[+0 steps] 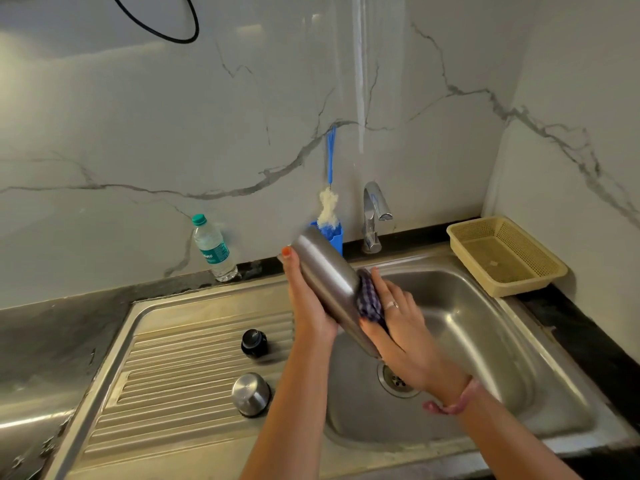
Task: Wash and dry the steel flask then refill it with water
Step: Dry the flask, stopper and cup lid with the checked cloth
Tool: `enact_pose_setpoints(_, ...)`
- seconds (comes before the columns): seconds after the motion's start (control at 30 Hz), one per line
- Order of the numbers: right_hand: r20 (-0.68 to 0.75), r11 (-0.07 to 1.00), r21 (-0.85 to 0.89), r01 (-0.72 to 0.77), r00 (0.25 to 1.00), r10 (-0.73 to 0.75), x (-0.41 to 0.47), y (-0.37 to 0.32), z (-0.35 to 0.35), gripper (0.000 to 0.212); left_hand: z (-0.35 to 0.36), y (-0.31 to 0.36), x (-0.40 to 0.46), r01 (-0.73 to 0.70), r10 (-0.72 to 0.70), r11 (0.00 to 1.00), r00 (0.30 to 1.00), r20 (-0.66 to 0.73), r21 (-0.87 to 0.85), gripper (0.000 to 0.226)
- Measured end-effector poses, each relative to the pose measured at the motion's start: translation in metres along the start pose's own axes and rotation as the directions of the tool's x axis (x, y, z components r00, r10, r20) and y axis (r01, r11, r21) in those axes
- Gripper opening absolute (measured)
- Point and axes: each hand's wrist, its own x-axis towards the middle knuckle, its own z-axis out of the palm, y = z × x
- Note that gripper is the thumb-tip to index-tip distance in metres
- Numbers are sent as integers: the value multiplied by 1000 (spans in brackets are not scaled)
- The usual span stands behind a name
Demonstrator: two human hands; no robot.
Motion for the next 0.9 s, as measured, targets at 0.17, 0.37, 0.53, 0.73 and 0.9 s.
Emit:
enact_pose_setpoints(0.17,-189,996,64,68,980,-55,56,-49,-14,76,7,-23,-7,-120,106,991,971,216,52,78)
enact_pose_setpoints(0.37,-195,960,-214,180,955,-222,49,-46,0,68,3,-14,6,-63,90,993,956,280,-103,65)
enact_pose_setpoints(0.53,-173,958,-265,109,972,-158,-8,-3,34,65,-17,-7,10,13,-14,1000,1000,25,24,96)
enact_pose_setpoints(0.73,-169,995,-40,96,980,-101,26,-18,11,67,-11,-11,1,20,-12,999,990,144,-49,72)
enact_pose_setpoints(0.9,-159,976,-109,187,966,-202,70,-49,-7,66,1,-8,0,-55,65,997,982,180,-59,68)
